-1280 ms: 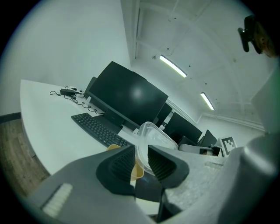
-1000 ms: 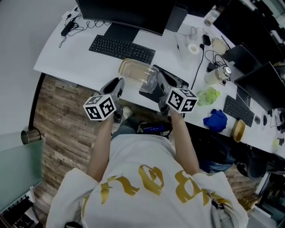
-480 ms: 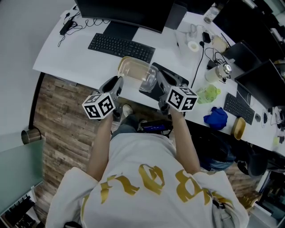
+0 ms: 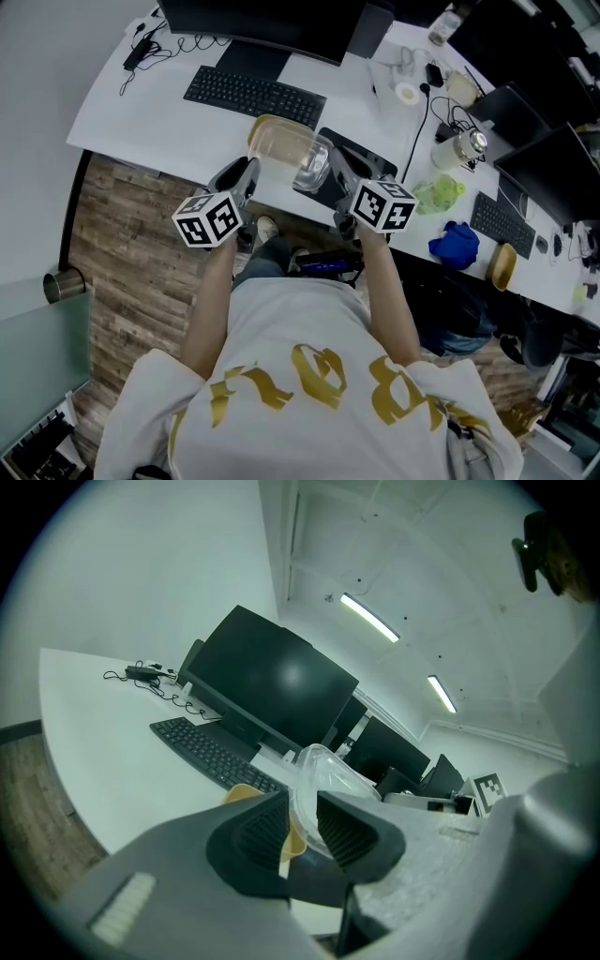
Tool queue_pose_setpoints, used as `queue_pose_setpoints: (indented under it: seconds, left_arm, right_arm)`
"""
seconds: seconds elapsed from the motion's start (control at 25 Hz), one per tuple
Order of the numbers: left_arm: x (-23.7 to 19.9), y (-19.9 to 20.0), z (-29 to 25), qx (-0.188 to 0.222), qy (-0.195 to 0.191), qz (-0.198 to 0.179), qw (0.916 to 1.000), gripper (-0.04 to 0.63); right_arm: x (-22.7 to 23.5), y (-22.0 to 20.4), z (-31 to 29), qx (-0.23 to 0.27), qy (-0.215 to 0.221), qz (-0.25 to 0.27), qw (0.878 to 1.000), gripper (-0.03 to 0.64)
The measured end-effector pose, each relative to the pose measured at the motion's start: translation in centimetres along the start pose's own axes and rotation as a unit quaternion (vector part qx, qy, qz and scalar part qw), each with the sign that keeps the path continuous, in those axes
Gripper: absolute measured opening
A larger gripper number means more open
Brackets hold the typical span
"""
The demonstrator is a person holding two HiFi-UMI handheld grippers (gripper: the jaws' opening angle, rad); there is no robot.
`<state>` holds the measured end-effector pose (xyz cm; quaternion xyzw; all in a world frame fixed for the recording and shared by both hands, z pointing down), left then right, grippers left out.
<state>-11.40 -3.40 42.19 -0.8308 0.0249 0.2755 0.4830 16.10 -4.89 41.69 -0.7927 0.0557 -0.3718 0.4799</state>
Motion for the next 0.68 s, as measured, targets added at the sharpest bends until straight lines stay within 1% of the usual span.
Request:
queue_pose_setpoints:
  seconds: [0.68]
  left_arm:
    - [-0.13,-0.24,0.4,-0.002,0.003,0.001,1.0,0.087]
  right_arm:
    - [-0.11,-0.4,0.11,-0.002,0.005,-0.005,1.0,0.043]
Point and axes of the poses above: the fingertips, and each gripper's own axes: z backward along the fingers, x to its right, y out of its top, the point moved 9 cm from there along z, backward along the fingers, and after that the axes turned 8 degrees about y, right-handed, at the moved point
